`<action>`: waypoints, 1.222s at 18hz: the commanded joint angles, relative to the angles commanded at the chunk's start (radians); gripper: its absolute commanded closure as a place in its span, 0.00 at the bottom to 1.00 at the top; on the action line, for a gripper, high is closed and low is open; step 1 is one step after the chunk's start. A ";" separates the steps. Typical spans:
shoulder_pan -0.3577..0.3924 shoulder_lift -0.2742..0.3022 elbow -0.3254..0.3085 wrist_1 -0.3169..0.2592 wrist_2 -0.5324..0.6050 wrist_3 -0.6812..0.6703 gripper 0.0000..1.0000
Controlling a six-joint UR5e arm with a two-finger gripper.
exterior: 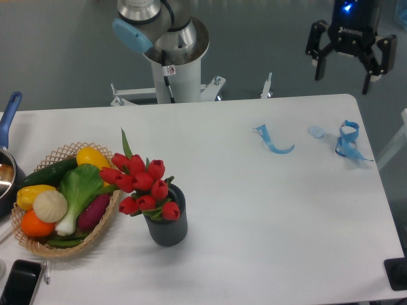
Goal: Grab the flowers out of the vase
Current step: 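Lower the open gripper from its raised pose toward the table, then move the open gripper over to the red tulip stems above the black vase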
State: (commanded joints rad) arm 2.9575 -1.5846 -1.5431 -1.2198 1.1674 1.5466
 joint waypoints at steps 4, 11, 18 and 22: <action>-0.035 0.002 -0.031 0.016 0.000 -0.129 0.00; -0.043 -0.012 -0.069 0.048 -0.118 -0.261 0.00; -0.089 -0.008 -0.203 0.310 -0.121 -0.374 0.00; -0.167 -0.054 -0.206 0.310 -0.149 -0.405 0.00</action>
State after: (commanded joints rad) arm 2.7904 -1.6382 -1.7487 -0.9097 1.0186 1.1414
